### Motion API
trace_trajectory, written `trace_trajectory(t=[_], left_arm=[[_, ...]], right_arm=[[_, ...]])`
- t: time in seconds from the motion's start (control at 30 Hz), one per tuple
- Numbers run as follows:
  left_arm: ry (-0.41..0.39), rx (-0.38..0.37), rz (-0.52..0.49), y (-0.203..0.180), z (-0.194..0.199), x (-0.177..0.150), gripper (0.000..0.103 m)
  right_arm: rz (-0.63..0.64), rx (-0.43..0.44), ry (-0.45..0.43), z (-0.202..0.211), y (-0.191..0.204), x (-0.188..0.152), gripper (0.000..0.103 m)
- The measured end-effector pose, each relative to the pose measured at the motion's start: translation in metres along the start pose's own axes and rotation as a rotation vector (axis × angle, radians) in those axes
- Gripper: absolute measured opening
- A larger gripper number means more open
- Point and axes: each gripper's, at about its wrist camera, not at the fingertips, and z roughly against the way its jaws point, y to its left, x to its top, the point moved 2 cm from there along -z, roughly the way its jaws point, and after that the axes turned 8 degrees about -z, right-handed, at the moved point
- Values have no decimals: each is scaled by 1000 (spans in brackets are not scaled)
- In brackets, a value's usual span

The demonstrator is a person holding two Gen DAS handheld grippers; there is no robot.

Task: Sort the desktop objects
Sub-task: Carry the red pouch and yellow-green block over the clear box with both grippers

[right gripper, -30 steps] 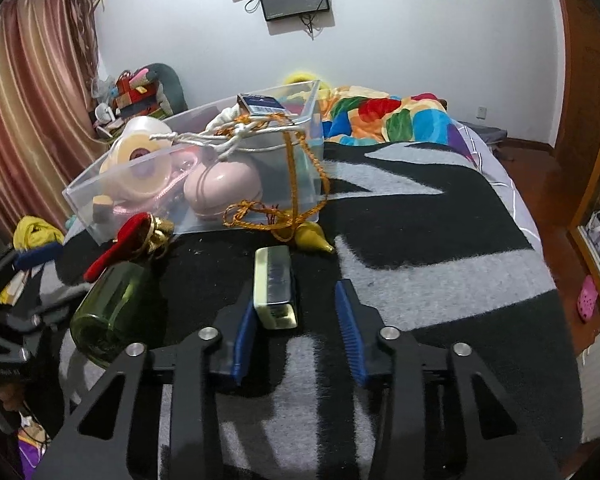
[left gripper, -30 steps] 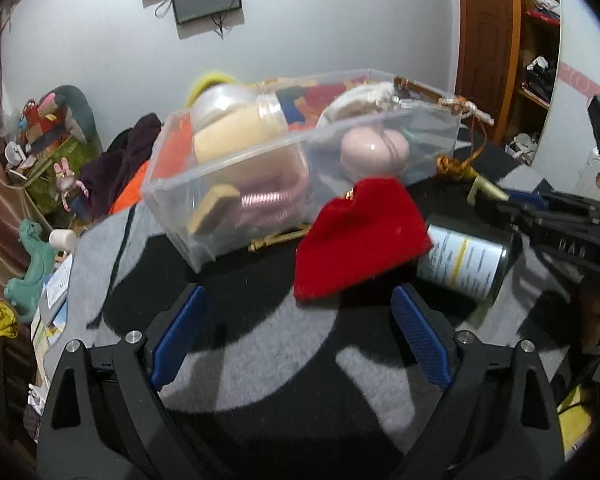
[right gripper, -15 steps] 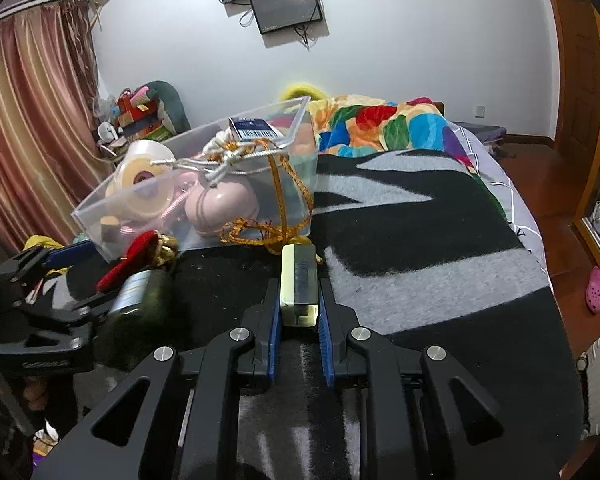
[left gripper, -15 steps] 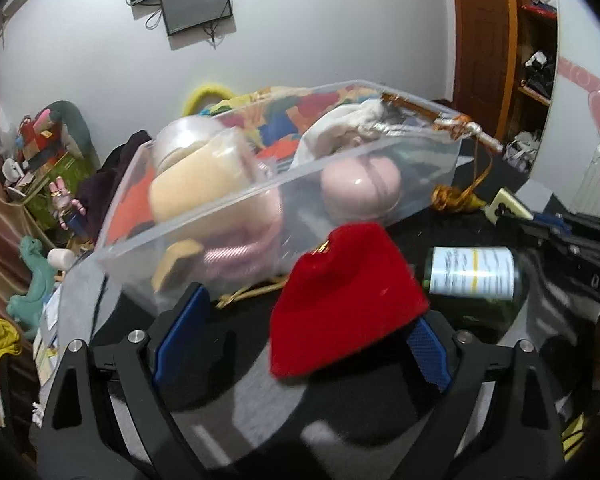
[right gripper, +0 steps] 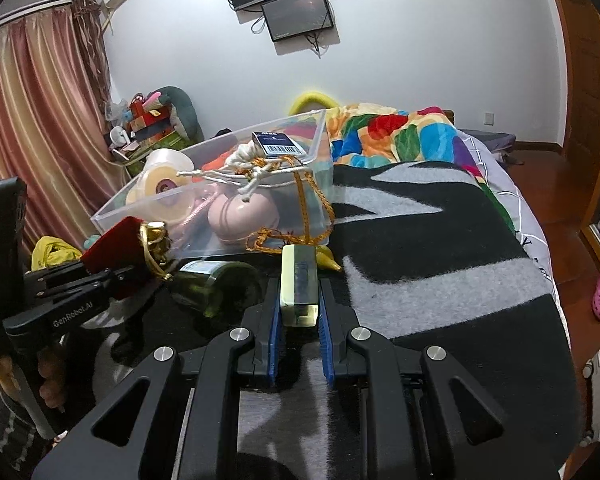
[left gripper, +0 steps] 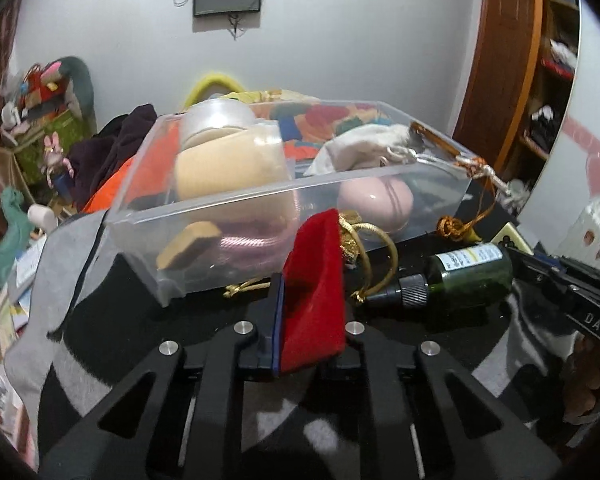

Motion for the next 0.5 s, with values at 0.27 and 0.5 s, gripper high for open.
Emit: trace_trajectory(t=[0.27,0.5], left_arm=[[-86,-31,53,11,38,-6,12],[-151,-51,97,26,62,7,12]], right_arm=[[8,32,-21,11,9,8,15],[54,67,-40,17,27,21,15]])
